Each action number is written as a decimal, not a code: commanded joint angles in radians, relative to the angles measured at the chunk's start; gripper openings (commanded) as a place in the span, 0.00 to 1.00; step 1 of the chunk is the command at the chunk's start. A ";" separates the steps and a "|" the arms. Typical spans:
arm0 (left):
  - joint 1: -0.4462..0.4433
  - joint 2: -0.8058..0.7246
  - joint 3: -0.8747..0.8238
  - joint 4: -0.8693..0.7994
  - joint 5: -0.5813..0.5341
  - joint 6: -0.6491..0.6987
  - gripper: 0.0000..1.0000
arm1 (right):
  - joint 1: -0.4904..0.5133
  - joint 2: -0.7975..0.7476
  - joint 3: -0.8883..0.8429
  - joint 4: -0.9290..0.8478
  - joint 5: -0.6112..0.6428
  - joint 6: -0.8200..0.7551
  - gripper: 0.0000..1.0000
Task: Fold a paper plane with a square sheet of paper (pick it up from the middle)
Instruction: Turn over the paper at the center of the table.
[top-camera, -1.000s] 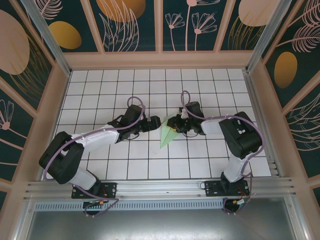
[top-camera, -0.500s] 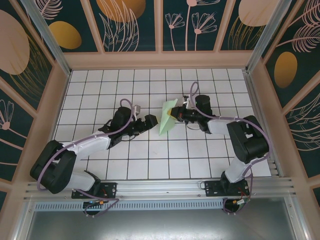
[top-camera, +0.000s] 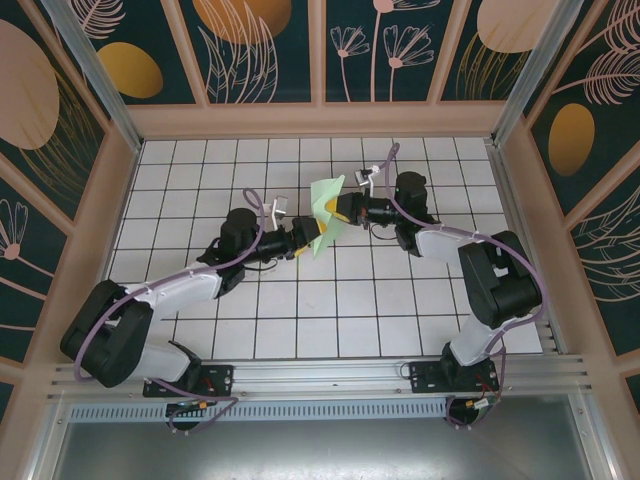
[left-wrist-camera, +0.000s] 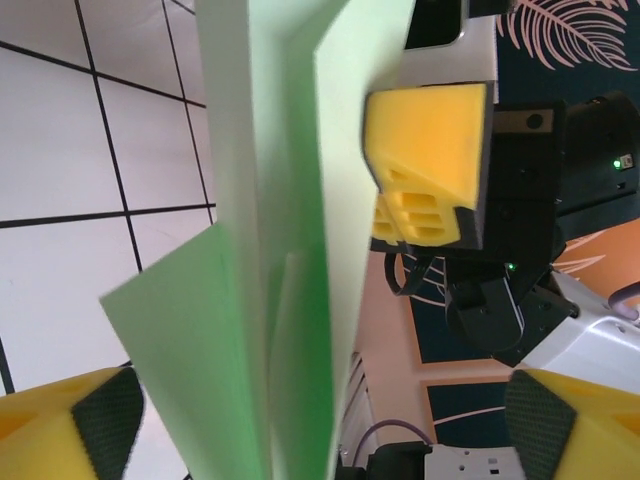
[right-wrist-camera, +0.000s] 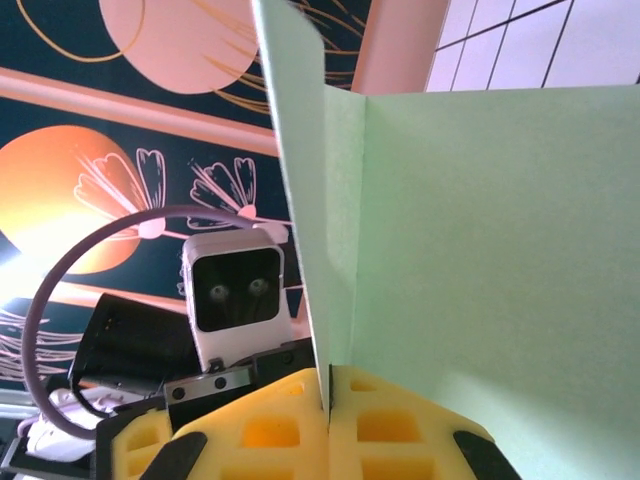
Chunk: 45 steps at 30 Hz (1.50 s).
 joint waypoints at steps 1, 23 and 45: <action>0.003 0.029 0.040 0.077 0.029 -0.025 0.80 | 0.012 0.003 0.031 0.059 -0.054 0.025 0.07; 0.006 0.037 0.295 -0.887 -0.535 0.459 0.01 | -0.058 -0.079 0.174 -0.858 0.470 -0.556 0.56; -0.021 0.458 0.624 -1.282 -1.075 0.508 0.13 | -0.021 -0.146 0.038 -0.877 0.770 -0.522 0.59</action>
